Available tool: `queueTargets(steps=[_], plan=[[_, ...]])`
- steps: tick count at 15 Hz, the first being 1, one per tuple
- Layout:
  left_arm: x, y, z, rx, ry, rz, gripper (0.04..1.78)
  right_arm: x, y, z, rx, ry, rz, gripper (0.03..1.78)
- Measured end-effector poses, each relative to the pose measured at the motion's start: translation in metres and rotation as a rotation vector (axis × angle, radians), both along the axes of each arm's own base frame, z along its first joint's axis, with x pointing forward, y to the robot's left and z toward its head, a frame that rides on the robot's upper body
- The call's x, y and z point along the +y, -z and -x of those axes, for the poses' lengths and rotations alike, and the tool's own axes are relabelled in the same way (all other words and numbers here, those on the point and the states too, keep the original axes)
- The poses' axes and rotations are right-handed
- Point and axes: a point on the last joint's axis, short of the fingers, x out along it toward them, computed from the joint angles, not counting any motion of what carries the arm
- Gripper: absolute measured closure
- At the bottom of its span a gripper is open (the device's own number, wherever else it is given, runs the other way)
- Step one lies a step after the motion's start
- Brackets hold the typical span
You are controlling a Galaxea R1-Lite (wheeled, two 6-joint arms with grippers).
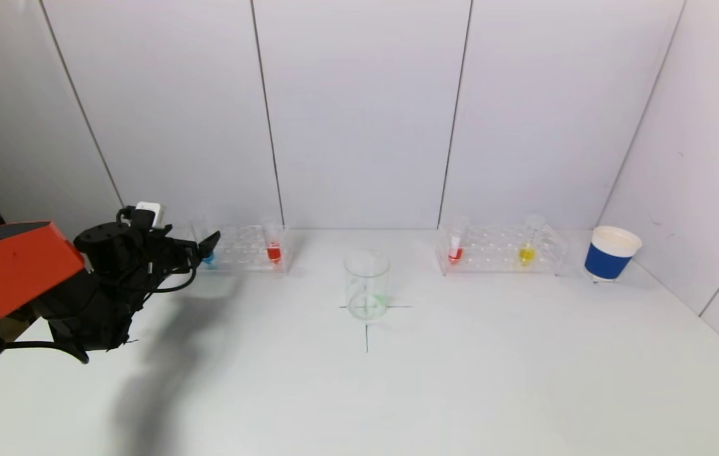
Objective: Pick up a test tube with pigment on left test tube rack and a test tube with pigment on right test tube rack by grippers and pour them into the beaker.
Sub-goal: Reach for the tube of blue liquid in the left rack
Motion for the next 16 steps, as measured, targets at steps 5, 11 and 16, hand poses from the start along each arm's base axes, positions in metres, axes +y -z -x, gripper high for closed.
queueTargets(steps=[5, 11, 16], plan=[[-0.0001, 0.0005, -0.0022, -0.004, -0.001, 0.0, 0.06, 0.0, 0.0, 0.0, 0.0, 0.0, 0.0, 0.04], [-0.0009, 0.0017, -0.0025, 0.003, 0.001, 0.0, 0.06, 0.0, 0.0, 0.0, 0.0, 0.0, 0.0, 0.04], [-0.0012, 0.0013, -0.0031, 0.001, 0.002, -0.001, 0.06, 0.0, 0.0, 0.0, 0.0, 0.0, 0.0, 0.04]])
